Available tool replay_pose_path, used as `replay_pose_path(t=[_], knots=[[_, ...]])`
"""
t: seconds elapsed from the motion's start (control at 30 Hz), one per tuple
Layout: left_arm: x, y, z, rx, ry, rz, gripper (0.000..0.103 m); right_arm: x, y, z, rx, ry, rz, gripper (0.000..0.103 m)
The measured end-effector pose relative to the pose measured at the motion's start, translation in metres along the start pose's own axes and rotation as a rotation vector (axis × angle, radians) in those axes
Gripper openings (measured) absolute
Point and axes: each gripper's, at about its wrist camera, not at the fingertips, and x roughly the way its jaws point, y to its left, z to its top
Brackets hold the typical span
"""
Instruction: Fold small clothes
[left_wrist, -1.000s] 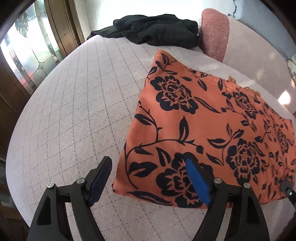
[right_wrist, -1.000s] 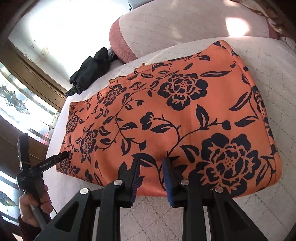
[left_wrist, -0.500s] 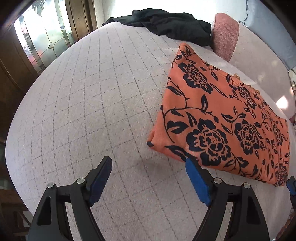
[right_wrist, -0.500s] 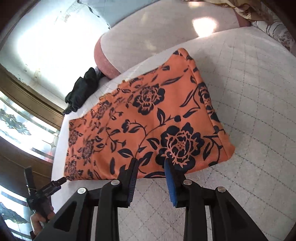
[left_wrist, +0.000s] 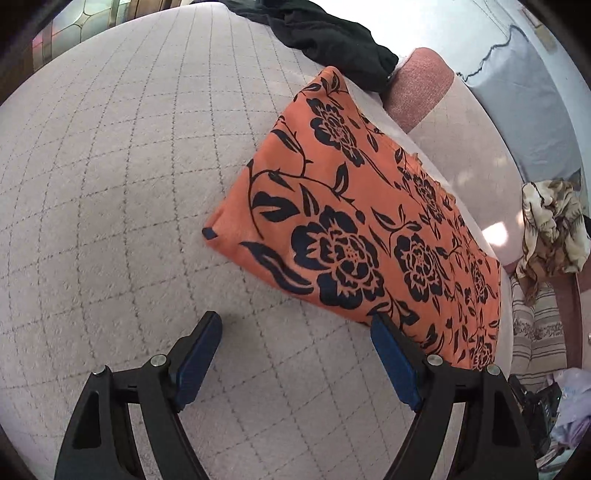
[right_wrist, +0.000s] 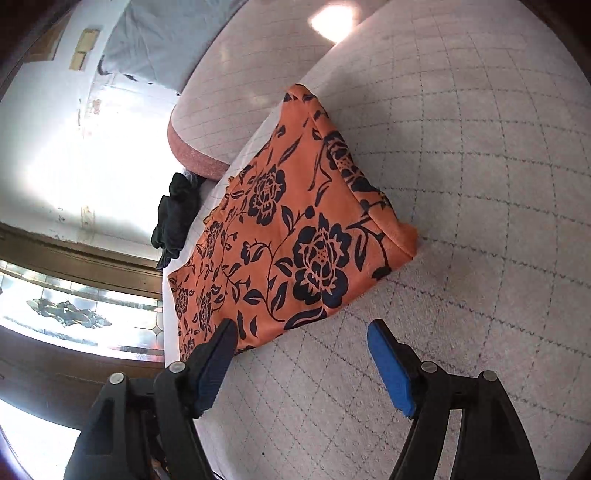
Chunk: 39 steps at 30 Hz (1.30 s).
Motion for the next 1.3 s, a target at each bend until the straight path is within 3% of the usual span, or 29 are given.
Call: replay_pose_path(t=[0.07,0.23,0.27,0.3,0.37,0.43,0.5,0.57,0.6,0.63,0.77,0.8,0.87,0.97,1.1,1.3], knots=[[0.0,-0.007,0.002,0.005,-0.019,0.017,0.083,0.0,0.002,0.003,0.005,-0.021,0.01,0.076],[0.0,-0.038,0.003,0.142,-0.121,0.142,0.083,-0.014,0.025,0.006,-0.094,-0.128,0.03,0.075],[0.001,-0.041,0.004,0.155,-0.128,0.144,0.083,-0.017,0.03,0.006,-0.121,-0.153,0.034,0.069],[0.003,-0.043,0.004,0.157,-0.122,0.146,0.083,-0.019,0.035,0.006,-0.147,-0.175,0.03,0.053],[0.015,-0.043,0.007,0.13,-0.087,0.142,0.083,-0.016,0.042,0.009,-0.178,-0.191,-0.005,0.039],[0.027,-0.037,0.011,0.084,-0.042,0.121,0.083,-0.006,0.041,0.017,-0.179,-0.195,-0.017,0.039],[0.031,-0.036,0.014,0.074,-0.06,0.132,0.082,0.01,0.031,0.025,-0.145,-0.193,-0.067,0.039],[0.029,-0.036,0.013,0.068,-0.06,0.136,0.081,0.036,0.011,0.033,-0.08,-0.114,-0.144,0.038],[0.028,-0.034,0.014,0.054,-0.053,0.123,0.08,0.047,0.0,0.035,-0.047,-0.058,-0.139,0.035],[0.026,-0.032,0.014,0.038,-0.047,0.103,0.08,0.045,-0.003,0.034,-0.025,-0.075,-0.115,0.035],[0.007,-0.012,0.008,-0.027,-0.036,0.047,0.08,0.018,0.009,0.025,-0.021,-0.069,-0.021,0.041],[0.003,-0.006,0.006,-0.039,-0.033,0.032,0.08,0.011,0.01,0.02,-0.016,-0.064,0.006,0.058],[-0.001,0.005,0.001,-0.076,-0.013,0.001,0.08,-0.001,0.008,0.009,0.011,-0.059,0.043,0.074],[-0.002,0.016,-0.002,-0.132,-0.01,-0.068,0.084,-0.002,0.005,-0.004,0.018,-0.041,0.018,0.074],[0.005,0.008,0.003,-0.145,-0.056,-0.059,0.093,0.014,-0.01,-0.006,0.068,-0.041,-0.051,0.074],[0.026,-0.004,0.021,-0.15,-0.182,-0.069,0.096,0.032,-0.028,0.013,0.164,-0.162,0.023,0.075]])
